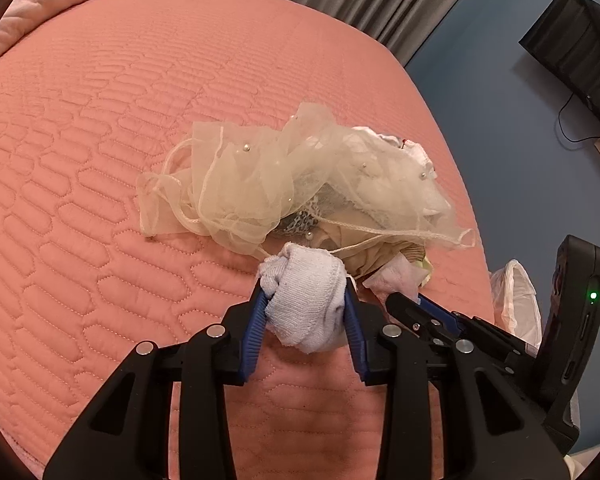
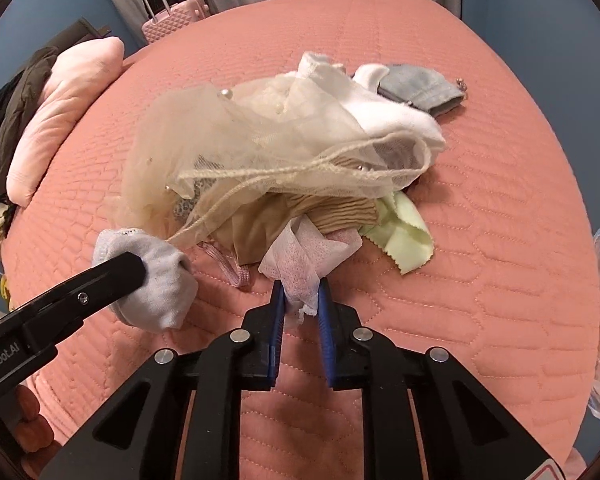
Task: Collect trash
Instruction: 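Carry the sock and tissue over the white-bagged wastebasket with both grippers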
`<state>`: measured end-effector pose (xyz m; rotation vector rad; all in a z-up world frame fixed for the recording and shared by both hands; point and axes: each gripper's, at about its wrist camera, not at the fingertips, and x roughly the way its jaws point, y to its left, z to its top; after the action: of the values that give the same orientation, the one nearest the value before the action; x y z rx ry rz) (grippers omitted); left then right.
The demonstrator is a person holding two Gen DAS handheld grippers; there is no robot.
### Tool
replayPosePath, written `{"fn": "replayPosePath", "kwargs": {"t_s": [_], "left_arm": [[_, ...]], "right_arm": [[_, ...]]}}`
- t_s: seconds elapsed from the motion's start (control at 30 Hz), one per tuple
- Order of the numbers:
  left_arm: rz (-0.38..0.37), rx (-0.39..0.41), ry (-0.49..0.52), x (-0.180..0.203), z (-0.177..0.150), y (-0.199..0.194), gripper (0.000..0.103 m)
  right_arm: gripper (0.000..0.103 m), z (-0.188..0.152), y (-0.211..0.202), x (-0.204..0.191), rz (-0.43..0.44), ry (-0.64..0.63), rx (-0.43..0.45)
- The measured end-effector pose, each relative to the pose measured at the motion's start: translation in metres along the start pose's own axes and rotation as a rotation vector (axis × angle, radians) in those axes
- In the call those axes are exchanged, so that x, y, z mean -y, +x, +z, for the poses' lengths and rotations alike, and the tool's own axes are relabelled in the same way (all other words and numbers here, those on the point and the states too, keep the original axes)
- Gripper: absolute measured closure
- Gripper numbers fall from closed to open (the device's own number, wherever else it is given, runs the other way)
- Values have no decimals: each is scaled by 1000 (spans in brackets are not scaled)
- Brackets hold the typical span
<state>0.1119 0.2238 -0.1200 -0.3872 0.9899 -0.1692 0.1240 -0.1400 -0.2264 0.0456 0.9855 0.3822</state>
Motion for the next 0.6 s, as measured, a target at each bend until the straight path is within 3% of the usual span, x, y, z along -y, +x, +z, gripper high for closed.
{"fn": "replayPosePath", "kwargs": {"t_s": [0.27,0.6], "left_arm": [[-17,95,91,38,12,-42,68],[-88,220,244,119,15,-93,68]], "right_arm": [[93,14,-87,-1,31,-11,190],[93,33,-221,37,37,32,421]]}}
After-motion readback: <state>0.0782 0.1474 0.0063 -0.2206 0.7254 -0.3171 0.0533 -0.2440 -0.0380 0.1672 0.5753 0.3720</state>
